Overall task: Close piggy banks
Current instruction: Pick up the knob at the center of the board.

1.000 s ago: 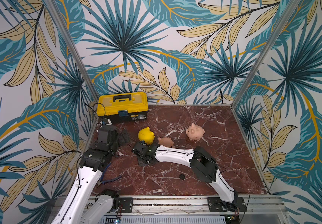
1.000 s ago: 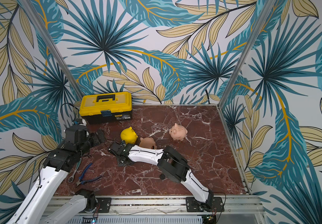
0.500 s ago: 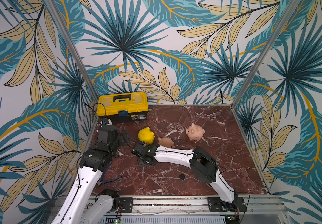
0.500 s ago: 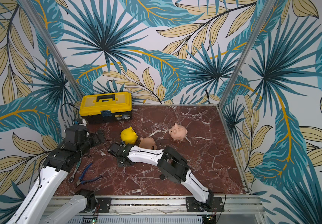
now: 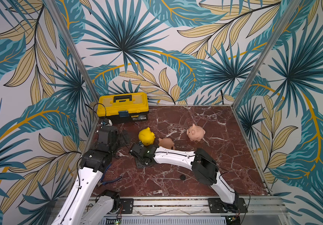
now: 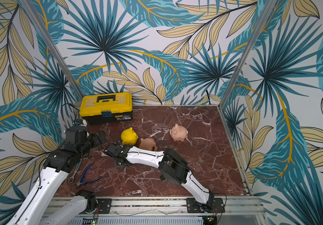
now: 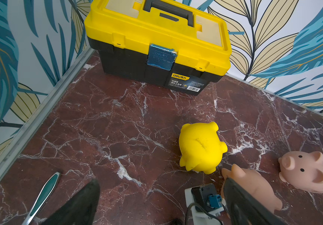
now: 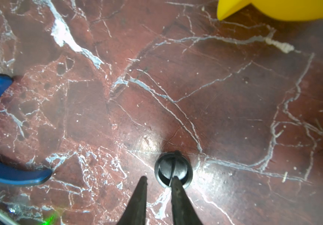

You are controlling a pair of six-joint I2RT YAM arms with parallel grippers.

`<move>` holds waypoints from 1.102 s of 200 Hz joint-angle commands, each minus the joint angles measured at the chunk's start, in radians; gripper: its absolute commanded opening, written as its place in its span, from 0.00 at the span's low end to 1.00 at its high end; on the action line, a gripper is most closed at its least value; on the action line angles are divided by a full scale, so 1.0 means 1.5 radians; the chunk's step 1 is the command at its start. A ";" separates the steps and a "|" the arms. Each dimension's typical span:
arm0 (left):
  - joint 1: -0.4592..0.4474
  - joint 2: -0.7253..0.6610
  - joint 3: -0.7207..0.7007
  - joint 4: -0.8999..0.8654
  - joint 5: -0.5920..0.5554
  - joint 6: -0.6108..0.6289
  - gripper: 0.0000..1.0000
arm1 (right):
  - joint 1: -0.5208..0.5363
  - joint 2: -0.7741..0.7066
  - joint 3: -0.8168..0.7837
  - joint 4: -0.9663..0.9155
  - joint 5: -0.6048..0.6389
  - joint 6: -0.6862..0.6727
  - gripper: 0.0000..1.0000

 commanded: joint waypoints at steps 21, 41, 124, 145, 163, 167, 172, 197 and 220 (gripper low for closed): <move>0.005 -0.008 -0.010 -0.005 -0.003 0.007 1.00 | 0.002 0.027 0.010 -0.032 0.010 -0.003 0.22; 0.005 -0.009 -0.012 -0.005 -0.003 0.007 1.00 | 0.000 0.034 0.010 -0.035 0.008 0.000 0.22; 0.005 -0.020 -0.014 -0.005 -0.004 0.008 1.00 | -0.012 0.055 0.006 -0.052 -0.009 0.009 0.20; 0.005 -0.025 -0.015 -0.005 -0.006 0.011 1.00 | -0.017 0.053 -0.002 -0.067 -0.006 0.001 0.20; 0.005 -0.028 -0.014 -0.005 -0.007 0.015 1.00 | -0.019 0.046 -0.008 -0.099 0.011 -0.015 0.19; 0.005 -0.028 -0.013 -0.005 -0.008 0.015 1.00 | -0.020 0.044 -0.009 -0.108 0.012 -0.017 0.19; 0.005 -0.028 -0.013 -0.006 -0.008 0.017 0.99 | -0.023 0.041 -0.010 -0.123 0.013 -0.019 0.19; 0.005 -0.033 -0.014 -0.006 -0.010 0.020 1.00 | -0.027 0.000 -0.071 -0.119 0.016 -0.028 0.17; 0.005 -0.033 -0.015 -0.005 -0.010 0.019 1.00 | -0.029 -0.036 -0.127 -0.111 0.016 -0.038 0.14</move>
